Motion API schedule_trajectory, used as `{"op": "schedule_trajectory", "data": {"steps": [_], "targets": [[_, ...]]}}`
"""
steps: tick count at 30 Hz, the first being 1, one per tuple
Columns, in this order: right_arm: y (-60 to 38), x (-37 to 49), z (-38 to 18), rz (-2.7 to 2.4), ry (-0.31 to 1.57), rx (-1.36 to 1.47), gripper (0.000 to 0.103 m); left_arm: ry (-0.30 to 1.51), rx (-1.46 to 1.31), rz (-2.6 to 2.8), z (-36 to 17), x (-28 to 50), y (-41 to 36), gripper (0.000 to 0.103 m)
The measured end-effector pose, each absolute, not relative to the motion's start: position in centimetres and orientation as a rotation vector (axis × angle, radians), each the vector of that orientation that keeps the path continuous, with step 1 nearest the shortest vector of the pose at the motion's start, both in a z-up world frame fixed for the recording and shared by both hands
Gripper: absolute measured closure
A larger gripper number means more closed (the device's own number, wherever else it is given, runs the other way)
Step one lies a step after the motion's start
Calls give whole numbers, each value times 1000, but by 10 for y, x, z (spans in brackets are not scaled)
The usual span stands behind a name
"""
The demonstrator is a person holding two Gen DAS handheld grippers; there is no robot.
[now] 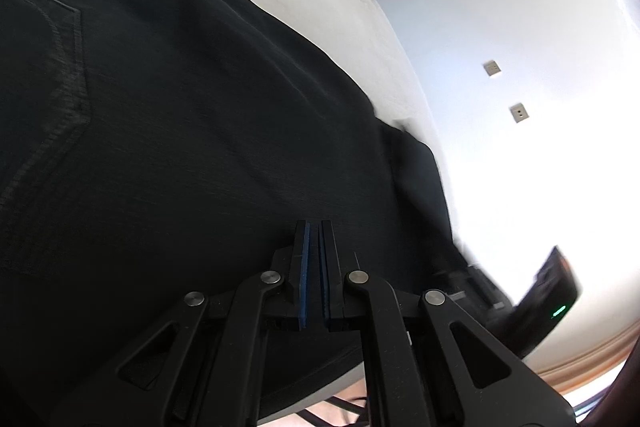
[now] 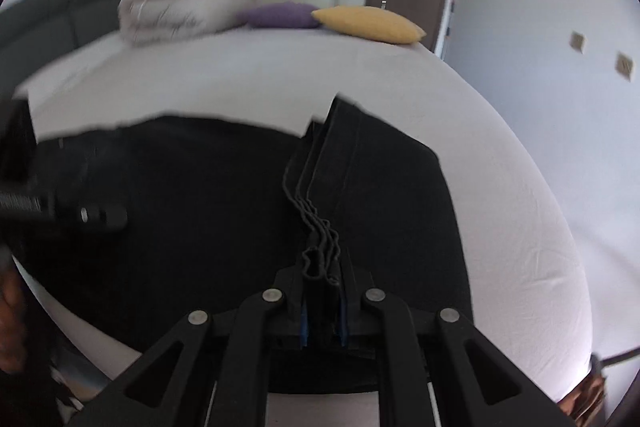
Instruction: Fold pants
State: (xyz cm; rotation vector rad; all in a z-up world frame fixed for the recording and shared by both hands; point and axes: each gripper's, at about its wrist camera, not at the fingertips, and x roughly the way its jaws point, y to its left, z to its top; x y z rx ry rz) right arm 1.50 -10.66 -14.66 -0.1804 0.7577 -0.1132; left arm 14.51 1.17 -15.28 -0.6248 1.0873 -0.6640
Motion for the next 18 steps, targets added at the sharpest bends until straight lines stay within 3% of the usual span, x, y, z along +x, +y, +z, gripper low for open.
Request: {"op": "schedule_trajectory", "data": {"steps": [5,8,9,10,11,18], "targets": [[-96,10,-153,-137,720,-263,91,1122,-621,-727,-149,153,-21,98],[-91,6,-147,-143,695,-284,91,1147,-650,-764,-144,165,-42,82],[-88,4,-146,-140,687,-293,91,1143,-660,-773,-142,167,-46,62],[-84,1,-144,-136,680,-307,91,1133,-677,-788,-139,170,-51,33],[-80,-1,-143,-134,673,-319,91,1124,-695,-798,-136,173,-53,25],[-54,-11,-134,-97,645,-354,91,1221,-699,-821,-142,191,-69,22]]}}
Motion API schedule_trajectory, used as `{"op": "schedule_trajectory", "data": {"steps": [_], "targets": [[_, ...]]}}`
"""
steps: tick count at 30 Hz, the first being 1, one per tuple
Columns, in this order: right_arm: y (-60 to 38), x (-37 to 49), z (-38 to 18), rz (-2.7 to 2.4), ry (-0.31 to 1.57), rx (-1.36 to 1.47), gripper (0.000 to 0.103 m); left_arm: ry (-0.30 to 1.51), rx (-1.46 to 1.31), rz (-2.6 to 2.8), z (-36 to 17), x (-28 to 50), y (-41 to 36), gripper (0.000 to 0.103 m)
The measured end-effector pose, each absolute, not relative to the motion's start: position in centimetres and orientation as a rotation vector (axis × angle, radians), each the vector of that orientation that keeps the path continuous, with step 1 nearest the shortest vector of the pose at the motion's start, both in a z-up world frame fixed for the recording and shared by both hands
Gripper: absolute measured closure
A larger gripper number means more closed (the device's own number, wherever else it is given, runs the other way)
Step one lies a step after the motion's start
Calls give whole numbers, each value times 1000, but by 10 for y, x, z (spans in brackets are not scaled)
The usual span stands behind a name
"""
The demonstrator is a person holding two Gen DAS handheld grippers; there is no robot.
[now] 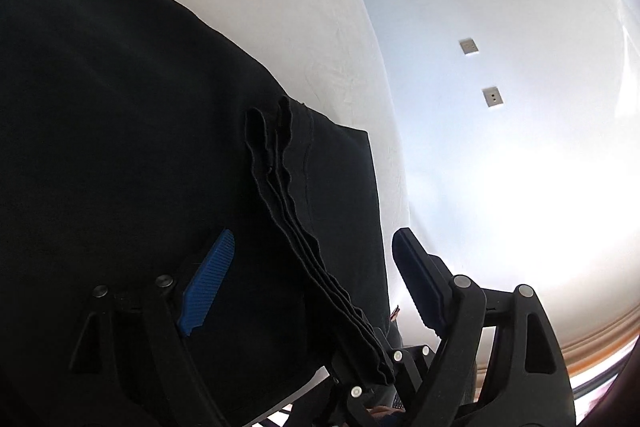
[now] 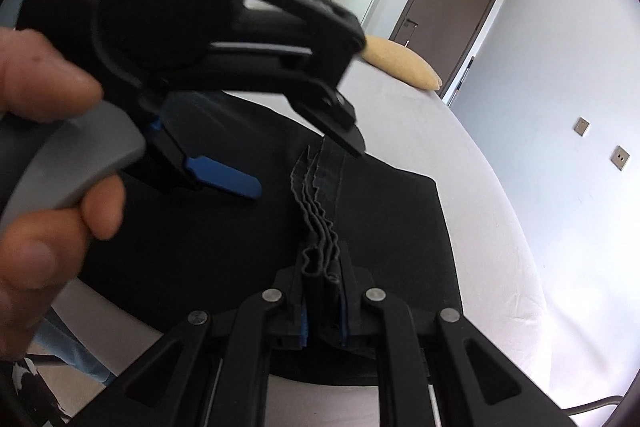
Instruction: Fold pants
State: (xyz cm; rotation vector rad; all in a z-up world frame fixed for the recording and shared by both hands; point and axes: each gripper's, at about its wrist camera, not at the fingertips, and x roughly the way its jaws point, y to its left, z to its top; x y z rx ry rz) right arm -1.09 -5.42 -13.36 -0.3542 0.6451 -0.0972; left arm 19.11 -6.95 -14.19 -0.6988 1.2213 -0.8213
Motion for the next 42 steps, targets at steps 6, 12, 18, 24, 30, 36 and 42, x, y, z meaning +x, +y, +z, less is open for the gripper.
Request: {"op": "schedule_trajectory", "data": {"steps": [6,12,18,24,30,36,42], "targets": [[-28,-19,-132,-33,632,-407,90,1221,-672,-818,-140,198,-52,79],[4,-24,-128,64,614,-471,90,1180,-603,-787,-126,204,-14,91],[43,-23,-127,183,581,-540,90,1167,-550,-728,-119,210,40,91],[70,-21,-145,281,616,-566,90,1190,-521,-660,-128,228,91,92],[74,-15,-153,315,662,-566,90,1195,-523,-617,-143,238,138,91],[91,-4,-156,331,686,-548,88,1187,-518,-610,-154,219,151,91],[98,3,-149,341,675,-562,88,1177,-508,-596,-149,206,147,91]]}}
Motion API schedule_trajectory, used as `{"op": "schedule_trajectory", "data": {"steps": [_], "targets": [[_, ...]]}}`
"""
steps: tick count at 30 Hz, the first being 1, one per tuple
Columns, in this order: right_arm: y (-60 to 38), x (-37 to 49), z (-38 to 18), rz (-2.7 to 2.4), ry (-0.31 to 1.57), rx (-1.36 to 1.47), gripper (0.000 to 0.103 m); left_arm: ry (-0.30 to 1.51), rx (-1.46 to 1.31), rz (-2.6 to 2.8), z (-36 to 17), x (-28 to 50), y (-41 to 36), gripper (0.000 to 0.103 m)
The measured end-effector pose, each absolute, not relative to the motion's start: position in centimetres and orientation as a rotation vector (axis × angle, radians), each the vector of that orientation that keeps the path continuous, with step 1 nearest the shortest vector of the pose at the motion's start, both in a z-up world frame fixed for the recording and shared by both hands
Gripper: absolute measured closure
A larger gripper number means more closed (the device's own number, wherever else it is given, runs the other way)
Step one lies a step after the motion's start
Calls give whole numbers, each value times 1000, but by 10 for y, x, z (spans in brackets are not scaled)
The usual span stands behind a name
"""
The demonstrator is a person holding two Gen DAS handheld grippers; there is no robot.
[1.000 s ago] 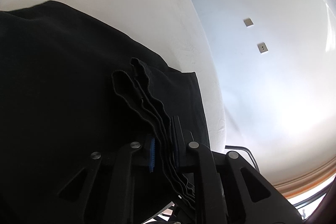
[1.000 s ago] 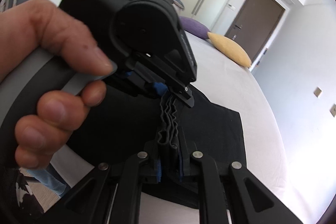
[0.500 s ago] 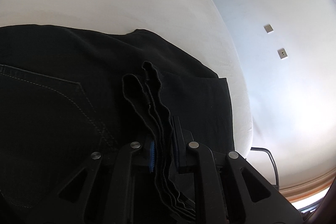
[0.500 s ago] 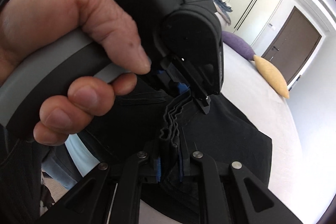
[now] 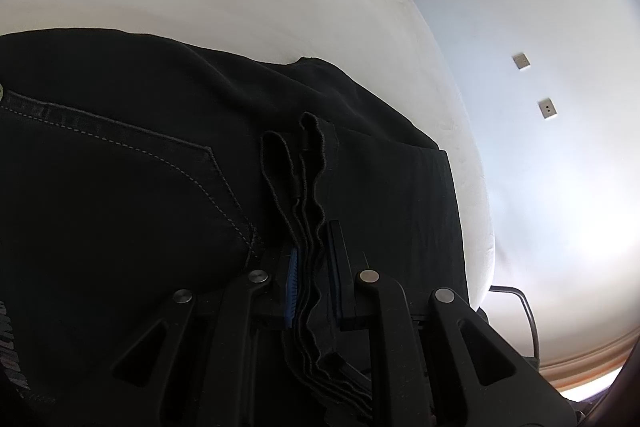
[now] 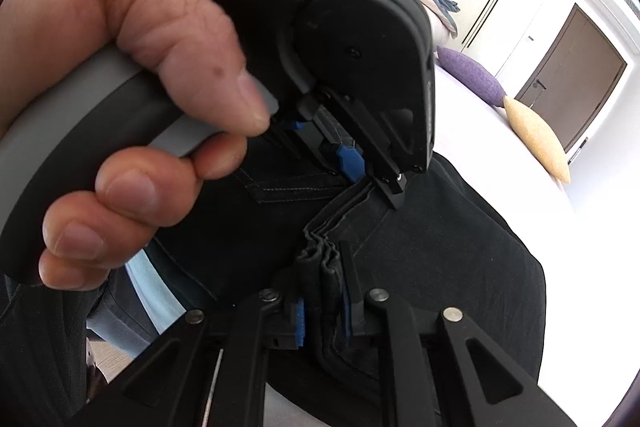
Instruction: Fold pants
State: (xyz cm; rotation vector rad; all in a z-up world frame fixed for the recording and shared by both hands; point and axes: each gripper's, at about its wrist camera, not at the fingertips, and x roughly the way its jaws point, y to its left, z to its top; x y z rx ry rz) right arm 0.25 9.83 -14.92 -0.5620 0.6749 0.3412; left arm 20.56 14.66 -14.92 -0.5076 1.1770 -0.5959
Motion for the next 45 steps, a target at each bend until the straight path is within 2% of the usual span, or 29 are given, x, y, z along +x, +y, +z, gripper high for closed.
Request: {"op": "schedule_trajectory", "data": {"steps": [4,7,8,10,11,12,14,16,18,19,21,25,30,31,32,33,45], "targets": [[104,2,-148,347,677,-566,87,1180,-506,-585,-143,196,142,91],[103,4,-152,348,686,-566,83,1182,-514,-575,-139,196,118,91],[102,3,-149,354,685,-557,79,1179,-512,-569,-139,195,118,91],[92,-1,-139,397,696,-503,53,1169,-506,-545,-136,186,129,91],[82,-4,-133,435,696,-455,31,1160,-493,-526,-131,183,130,91],[69,-9,-123,463,687,-398,26,1140,-465,-500,-124,179,135,91],[39,-15,-103,510,687,-260,24,1085,-385,-443,-106,171,138,91],[-2,-11,-86,536,704,-79,30,1027,-304,-434,-87,162,129,91],[-48,6,-82,532,751,127,55,979,-200,-459,-71,152,105,91],[-78,20,-85,521,782,256,60,968,-149,-481,-67,148,90,91],[-127,45,-93,479,810,436,77,964,-57,-524,-66,141,60,91],[-192,97,-123,529,887,738,77,1034,27,-483,-96,135,32,91],[-217,147,-163,499,961,897,78,1050,-33,-446,-114,125,48,91],[-218,151,-171,491,977,917,80,1048,-7,-440,-113,123,46,91],[-217,152,-177,488,996,914,90,1045,16,-433,-113,122,43,91],[-216,151,-180,487,1003,904,93,1043,32,-427,-112,121,41,91],[-191,54,-177,585,1081,824,94,1032,10,-415,-108,120,29,91]]}}
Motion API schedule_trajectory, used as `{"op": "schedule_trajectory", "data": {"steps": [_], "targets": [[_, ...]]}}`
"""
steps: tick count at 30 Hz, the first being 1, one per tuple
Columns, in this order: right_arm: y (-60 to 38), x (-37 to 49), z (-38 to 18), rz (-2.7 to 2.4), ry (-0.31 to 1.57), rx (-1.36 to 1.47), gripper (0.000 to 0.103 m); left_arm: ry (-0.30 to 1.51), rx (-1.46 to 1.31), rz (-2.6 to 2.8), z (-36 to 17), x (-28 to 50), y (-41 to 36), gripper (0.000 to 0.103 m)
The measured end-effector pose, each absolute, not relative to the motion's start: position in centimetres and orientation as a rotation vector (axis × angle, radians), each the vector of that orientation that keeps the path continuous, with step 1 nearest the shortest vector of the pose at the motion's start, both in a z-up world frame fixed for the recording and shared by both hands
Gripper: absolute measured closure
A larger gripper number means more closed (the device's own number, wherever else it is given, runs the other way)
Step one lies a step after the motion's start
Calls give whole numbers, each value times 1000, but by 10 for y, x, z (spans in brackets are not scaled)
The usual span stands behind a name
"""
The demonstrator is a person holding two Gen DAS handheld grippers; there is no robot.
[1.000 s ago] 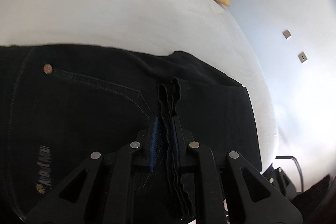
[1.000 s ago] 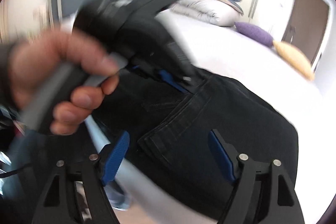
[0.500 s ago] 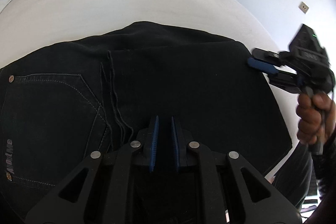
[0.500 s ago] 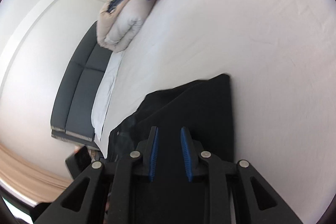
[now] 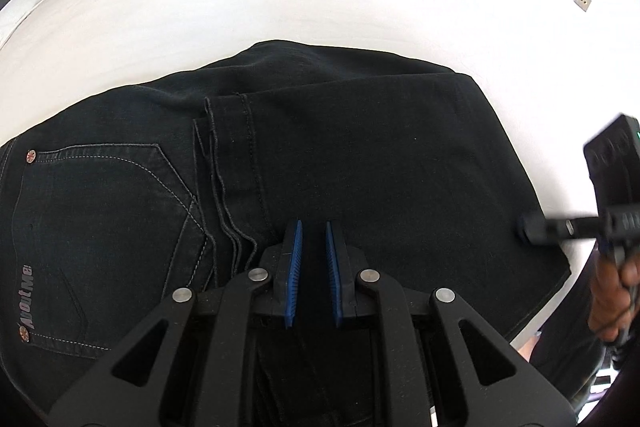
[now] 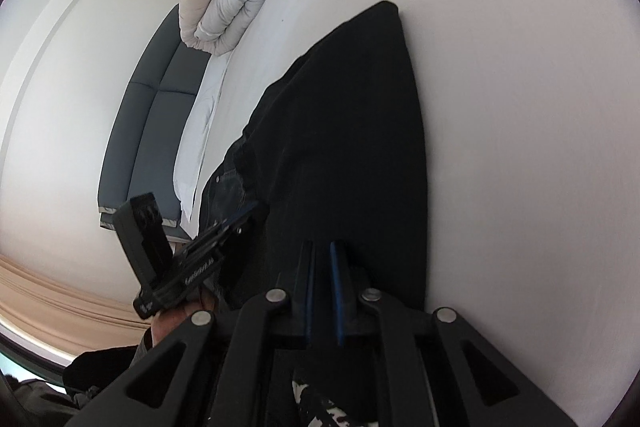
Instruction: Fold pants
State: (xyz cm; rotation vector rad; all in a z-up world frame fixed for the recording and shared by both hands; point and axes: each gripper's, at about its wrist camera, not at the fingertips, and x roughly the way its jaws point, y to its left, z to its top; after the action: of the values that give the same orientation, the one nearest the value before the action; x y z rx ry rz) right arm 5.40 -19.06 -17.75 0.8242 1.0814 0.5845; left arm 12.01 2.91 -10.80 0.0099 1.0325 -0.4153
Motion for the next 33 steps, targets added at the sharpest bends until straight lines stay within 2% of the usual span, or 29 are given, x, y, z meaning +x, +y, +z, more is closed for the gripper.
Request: {"op": "schedule_trajectory", "data": {"steps": [7,8,9,19,24,28,29,30,31,32,33], "targets": [[-185,17,-186,576,1102,831,94,1027,3,-418,-117,121,39,91],[-185,17,-190,560,1105,833,102,1026,1,-418,-117,120,40,91],[-186,16,-194,549,1107,830,103,1024,-1,-419,-117,120,41,91],[-189,8,-200,544,1034,846,103,1019,-43,-418,-117,118,51,91],[-191,6,-198,536,1022,843,103,1009,-172,-423,-109,107,76,91],[-187,4,-185,505,1024,779,103,923,-388,-371,-93,80,138,91],[-186,4,-180,501,1023,768,96,901,-443,-355,-91,73,157,91],[-184,4,-174,509,1014,773,77,874,-512,-321,-88,63,184,91],[-182,5,-165,527,995,784,66,858,-553,-293,-87,57,201,91],[-178,7,-157,541,974,784,46,834,-604,-261,-85,49,222,91],[-173,11,-148,561,950,774,42,803,-660,-231,-83,40,243,91]]}}
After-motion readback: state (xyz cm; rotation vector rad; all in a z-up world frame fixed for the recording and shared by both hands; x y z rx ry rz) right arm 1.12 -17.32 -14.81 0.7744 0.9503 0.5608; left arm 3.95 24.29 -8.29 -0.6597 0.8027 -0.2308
